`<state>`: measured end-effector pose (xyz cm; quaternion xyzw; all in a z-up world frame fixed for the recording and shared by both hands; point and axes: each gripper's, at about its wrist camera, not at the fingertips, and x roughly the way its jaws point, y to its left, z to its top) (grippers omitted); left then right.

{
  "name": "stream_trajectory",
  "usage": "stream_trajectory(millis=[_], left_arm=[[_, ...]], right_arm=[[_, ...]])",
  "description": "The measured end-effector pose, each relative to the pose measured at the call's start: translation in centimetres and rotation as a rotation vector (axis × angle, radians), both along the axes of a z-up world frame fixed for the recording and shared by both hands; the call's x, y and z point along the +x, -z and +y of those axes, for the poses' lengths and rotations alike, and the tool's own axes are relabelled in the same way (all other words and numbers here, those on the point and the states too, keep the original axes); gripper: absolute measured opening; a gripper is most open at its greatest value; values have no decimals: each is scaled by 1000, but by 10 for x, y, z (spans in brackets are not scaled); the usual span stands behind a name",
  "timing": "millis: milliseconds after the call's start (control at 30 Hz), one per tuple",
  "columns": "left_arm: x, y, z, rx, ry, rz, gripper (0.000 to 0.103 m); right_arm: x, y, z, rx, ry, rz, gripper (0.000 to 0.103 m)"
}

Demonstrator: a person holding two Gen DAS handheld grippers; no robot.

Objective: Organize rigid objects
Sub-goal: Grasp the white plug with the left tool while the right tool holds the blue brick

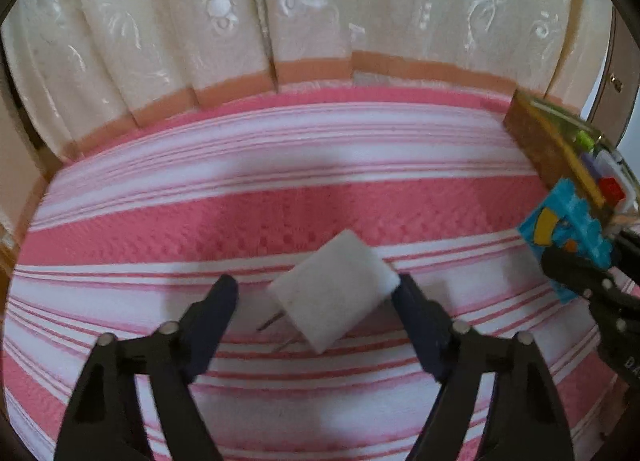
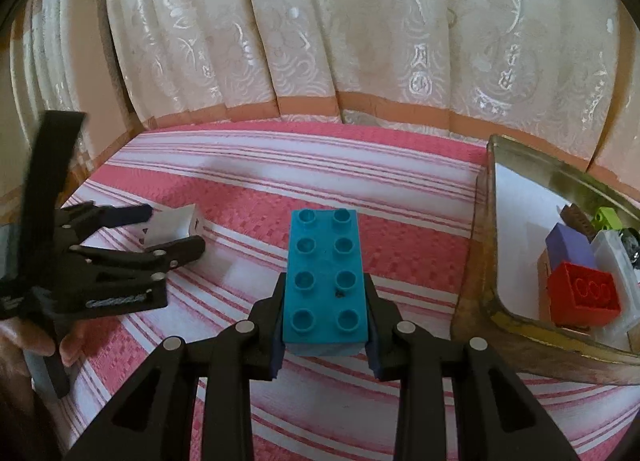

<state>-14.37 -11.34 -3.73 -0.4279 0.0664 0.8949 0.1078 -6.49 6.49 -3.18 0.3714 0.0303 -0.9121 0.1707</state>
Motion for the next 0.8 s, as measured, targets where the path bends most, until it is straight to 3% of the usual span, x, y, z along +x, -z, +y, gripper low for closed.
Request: stream_trajectory(millis=[33, 100, 200, 367, 467, 500, 600, 733, 767, 800], left_arm=[[-1, 0, 1, -4, 4, -3, 73], [1, -1, 4, -5, 15, 7, 60], [7, -2, 6, -18, 1, 15, 59], [16, 0, -2, 35, -59, -7, 59], [20, 0, 0, 26, -103, -6, 64], [22, 1, 0, 20, -115, -11, 73], [25, 0, 1, 15, -68, -27, 87], [32, -2, 4, -44, -15, -3, 89], [34, -3, 4, -71, -3, 20, 87], [35, -3, 5, -90, 12, 30, 79]], right_arm=[[-1, 1, 1, -5, 2, -9, 34], [-3, 2, 2, -11, 8, -19, 34], [-5, 3, 4, -20, 13, -30, 34], [-6, 3, 5, -29, 20, -34, 34], [-7, 4, 5, -35, 24, -41, 34], [-7, 4, 6, -39, 28, -45, 34], [-8, 5, 6, -42, 33, -51, 34], [-6, 4, 4, -35, 29, -47, 34], [-6, 3, 4, -33, 29, -45, 34], [-6, 3, 4, -32, 29, -44, 34]])
